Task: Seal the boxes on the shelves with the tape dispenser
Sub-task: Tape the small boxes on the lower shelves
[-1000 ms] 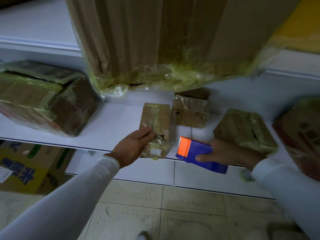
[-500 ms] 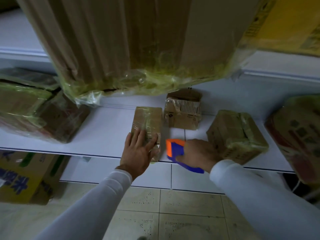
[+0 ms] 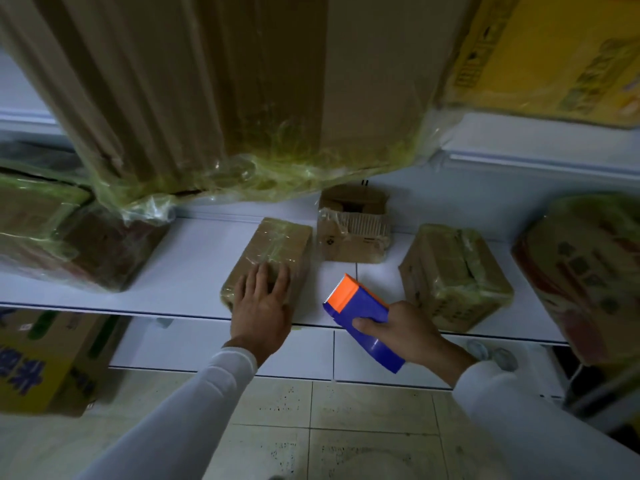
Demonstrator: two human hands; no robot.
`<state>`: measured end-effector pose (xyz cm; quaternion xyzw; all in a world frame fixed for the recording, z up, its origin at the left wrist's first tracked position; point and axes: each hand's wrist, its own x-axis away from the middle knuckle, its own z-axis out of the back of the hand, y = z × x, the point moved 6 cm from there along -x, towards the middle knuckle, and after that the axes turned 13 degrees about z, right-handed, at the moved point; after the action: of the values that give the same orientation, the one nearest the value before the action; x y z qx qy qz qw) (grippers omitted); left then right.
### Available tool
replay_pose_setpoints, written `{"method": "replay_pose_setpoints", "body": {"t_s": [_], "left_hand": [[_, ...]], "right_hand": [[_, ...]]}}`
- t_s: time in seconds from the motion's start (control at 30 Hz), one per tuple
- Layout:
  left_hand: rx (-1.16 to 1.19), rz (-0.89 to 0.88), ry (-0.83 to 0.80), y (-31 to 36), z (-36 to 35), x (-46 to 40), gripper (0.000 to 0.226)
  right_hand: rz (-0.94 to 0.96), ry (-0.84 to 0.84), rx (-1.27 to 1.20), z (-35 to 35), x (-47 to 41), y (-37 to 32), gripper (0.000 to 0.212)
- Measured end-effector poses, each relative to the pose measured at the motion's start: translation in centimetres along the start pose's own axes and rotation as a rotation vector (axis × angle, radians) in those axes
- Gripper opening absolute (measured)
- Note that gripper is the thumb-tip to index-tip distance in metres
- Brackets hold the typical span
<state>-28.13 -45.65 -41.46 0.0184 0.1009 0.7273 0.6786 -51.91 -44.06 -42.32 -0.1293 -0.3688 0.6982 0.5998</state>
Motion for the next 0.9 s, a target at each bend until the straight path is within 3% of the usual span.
{"method": "replay_pose_setpoints", "body": {"t_s": [0.17,0.27,0.4,0.53,0.7,0.8,0.9], "left_hand": [[-0.042,-0.211,0.034,-4.8,1.1,2.0,0.074],[-0.159,-0.110,0.087,-7.7,2.1,1.2,0.084],[-0.244,-0.043,0.039,-9.0,2.6,-1.2,0.073],[-0.132,0.005,0.067,-6.8,3.7,-2.1,0.044],[0.090,-0.132,-0.026,0.2,1.5,-1.9,0.058],[0.045,-0.107,-0.144,2.1,-0.9,-2.6,0.063],[0.012,-0.074,-0.108,1.4,-1.4,-3.3,0.061]], "right_hand": [[0.027,0.012,-0.138,0.3,1.1,0.8,0.038],[0.031,0.003,-0.141,0.1,1.0,0.9,0.041],[0.045,0.020,-0.178,-0.1,0.9,0.9,0.044],[-0.002,0.027,-0.176,0.0,1.0,1.7,0.039],[0.010,0.037,-0.172,0.0,0.4,1.8,0.031],[0.027,0.053,-0.167,0.0,-0.1,1.4,0.035],[0.053,0.004,-0.147,-0.4,-0.6,1.1,0.041]]}}
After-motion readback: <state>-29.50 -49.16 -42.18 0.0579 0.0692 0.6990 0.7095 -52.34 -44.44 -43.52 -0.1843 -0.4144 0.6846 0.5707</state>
